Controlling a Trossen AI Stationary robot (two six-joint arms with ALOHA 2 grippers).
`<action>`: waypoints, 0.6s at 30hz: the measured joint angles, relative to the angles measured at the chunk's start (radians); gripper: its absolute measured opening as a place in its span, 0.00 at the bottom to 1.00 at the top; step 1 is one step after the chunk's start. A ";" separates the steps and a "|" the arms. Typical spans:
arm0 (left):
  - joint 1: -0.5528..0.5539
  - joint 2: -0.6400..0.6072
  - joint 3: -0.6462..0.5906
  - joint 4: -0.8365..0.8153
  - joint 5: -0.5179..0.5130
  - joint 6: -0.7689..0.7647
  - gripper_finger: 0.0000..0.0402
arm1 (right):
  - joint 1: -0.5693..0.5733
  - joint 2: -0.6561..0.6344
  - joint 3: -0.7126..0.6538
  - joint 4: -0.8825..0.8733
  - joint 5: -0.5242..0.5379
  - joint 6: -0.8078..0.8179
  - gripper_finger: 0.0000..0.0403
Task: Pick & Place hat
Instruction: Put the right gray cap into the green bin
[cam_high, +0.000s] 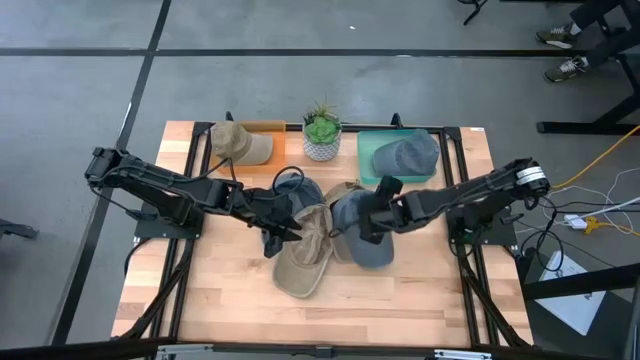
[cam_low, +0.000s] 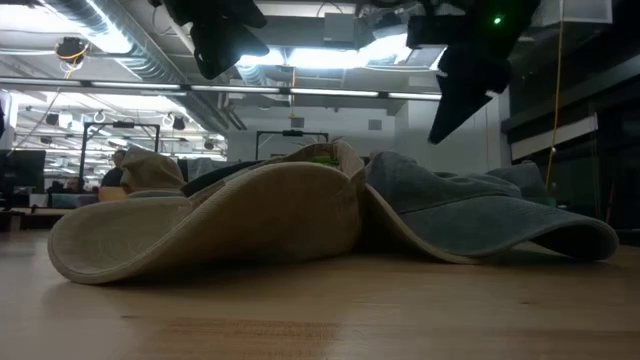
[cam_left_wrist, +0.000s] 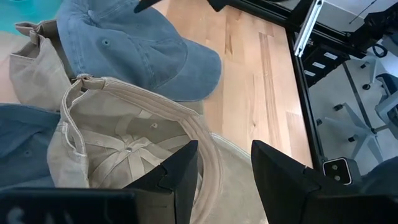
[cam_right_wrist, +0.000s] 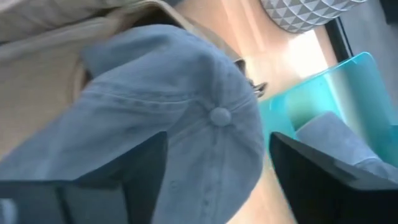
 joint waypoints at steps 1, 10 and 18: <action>0.000 0.000 0.000 0.000 -0.007 0.000 0.36 | -0.009 0.000 0.000 0.000 -0.001 -0.012 0.77; 0.000 0.000 0.000 0.000 -0.128 0.000 0.36 | -0.064 0.000 0.000 0.044 -0.118 -0.212 0.91; 0.000 0.000 0.000 0.000 -0.232 -0.008 0.36 | -0.131 0.001 -0.084 0.180 -0.211 -0.299 0.91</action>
